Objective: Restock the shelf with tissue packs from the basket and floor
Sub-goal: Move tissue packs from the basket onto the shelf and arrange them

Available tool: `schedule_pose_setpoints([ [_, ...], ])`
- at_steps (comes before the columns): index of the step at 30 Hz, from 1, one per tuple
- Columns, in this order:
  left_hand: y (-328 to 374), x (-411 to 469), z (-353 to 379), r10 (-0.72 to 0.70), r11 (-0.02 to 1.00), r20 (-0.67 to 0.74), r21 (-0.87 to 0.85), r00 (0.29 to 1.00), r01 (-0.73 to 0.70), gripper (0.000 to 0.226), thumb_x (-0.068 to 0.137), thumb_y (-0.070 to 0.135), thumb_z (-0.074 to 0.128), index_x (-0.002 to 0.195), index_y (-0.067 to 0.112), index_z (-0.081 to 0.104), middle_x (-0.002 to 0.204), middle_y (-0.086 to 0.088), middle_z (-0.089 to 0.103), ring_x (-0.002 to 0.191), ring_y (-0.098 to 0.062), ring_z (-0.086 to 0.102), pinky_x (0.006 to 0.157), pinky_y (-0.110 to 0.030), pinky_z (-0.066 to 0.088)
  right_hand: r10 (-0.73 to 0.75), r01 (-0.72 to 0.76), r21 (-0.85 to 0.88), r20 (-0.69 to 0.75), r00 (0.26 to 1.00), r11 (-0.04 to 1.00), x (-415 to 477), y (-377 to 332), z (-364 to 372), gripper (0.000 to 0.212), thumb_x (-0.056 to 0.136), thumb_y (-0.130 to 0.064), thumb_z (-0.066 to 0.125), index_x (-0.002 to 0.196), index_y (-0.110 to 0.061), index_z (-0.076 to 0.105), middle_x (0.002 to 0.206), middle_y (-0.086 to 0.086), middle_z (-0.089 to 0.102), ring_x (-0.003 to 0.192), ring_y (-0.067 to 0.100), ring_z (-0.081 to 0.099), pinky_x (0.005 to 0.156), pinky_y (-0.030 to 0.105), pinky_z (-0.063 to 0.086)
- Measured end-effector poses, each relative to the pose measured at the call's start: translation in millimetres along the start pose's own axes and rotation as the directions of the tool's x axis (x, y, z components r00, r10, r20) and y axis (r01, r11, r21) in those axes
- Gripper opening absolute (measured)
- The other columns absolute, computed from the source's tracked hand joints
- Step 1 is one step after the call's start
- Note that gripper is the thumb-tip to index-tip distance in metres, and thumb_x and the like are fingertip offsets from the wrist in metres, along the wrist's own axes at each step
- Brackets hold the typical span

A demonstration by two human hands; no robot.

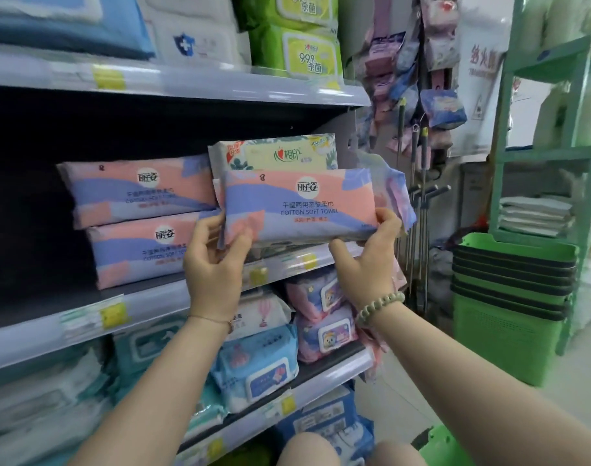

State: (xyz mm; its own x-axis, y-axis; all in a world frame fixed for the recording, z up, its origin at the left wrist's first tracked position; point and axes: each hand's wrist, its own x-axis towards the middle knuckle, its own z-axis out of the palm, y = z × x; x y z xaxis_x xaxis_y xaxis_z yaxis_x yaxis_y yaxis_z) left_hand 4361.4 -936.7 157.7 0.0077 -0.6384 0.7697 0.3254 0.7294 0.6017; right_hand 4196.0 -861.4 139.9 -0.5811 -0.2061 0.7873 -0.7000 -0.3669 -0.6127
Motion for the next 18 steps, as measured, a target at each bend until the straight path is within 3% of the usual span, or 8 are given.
schedule_pose_setpoints([
  [3,2,10,-25,0.016,1.0,-0.077,0.017,0.997,-0.015,0.015,0.078,0.028,0.065,0.089,0.033,0.057,0.091,0.01,0.06,0.081,0.0,0.056,0.073,-0.012,0.044,-0.001,-0.004,0.086,0.057,0.998,0.996,-11,-14,26,0.066,0.073,-0.021,0.061,0.128,0.0,0.031,0.116,0.005,0.041,0.1,0.011,0.044,0.088,0.012,0.039],
  [7,8,20,-56,0.061,0.998,-0.146,0.033,0.987,-0.057,0.012,0.08,0.018,0.058,0.091,0.02,0.055,0.089,0.009,0.057,0.078,0.008,0.053,0.071,-0.009,0.042,-0.054,0.035,0.142,0.136,0.989,0.989,-23,-29,58,0.076,0.077,-0.029,0.065,0.136,-0.003,0.026,0.127,0.005,0.036,0.116,0.013,0.04,0.1,0.02,0.036],
  [9,11,25,-70,0.097,0.994,-0.172,0.069,0.98,-0.086,0.013,0.081,0.015,0.058,0.094,0.013,0.054,0.09,0.008,0.055,0.077,0.01,0.052,0.07,-0.007,0.041,-0.107,0.084,0.141,0.166,0.98,0.986,-27,-35,71,0.08,0.078,-0.033,0.067,0.141,-0.008,0.023,0.131,0.0,0.032,0.122,0.008,0.035,0.103,0.014,0.032],
  [11,13,32,-83,0.107,0.992,-0.199,0.089,0.974,-0.09,0.011,0.082,0.017,0.059,0.09,0.014,0.054,0.09,0.008,0.055,0.076,0.009,0.051,0.07,-0.008,0.041,-0.178,0.154,0.147,0.173,0.969,0.977,-28,-41,85,0.08,0.08,-0.032,0.068,0.143,-0.012,0.024,0.129,-0.002,0.03,0.118,0.0,0.031,0.096,0.002,0.026],
  [14,18,42,-98,0.114,0.991,-0.224,0.097,0.968,-0.094,0.014,0.082,0.016,0.063,0.085,0.023,0.052,0.088,0.008,0.055,0.074,0.006,0.052,0.068,-0.012,0.042,-0.262,0.246,0.109,0.169,0.95,0.963,-26,-49,105,0.063,0.079,-0.023,0.07,0.131,-0.013,0.037,0.119,0.005,0.035,0.105,0.004,0.035,0.089,0.01,0.033],
  [18,26,57,-113,0.145,0.988,-0.264,0.092,0.954,-0.125,0.021,0.086,0.004,0.065,0.089,0.019,0.05,0.092,0.004,0.056,0.075,0.006,0.054,0.068,-0.012,0.043,-0.327,0.312,0.104,0.194,0.925,0.944,-22,-58,127,0.051,0.076,-0.018,0.07,0.117,-0.016,0.04,0.112,0.013,0.041,0.098,0.005,0.03,0.084,0.001,0.026],
])
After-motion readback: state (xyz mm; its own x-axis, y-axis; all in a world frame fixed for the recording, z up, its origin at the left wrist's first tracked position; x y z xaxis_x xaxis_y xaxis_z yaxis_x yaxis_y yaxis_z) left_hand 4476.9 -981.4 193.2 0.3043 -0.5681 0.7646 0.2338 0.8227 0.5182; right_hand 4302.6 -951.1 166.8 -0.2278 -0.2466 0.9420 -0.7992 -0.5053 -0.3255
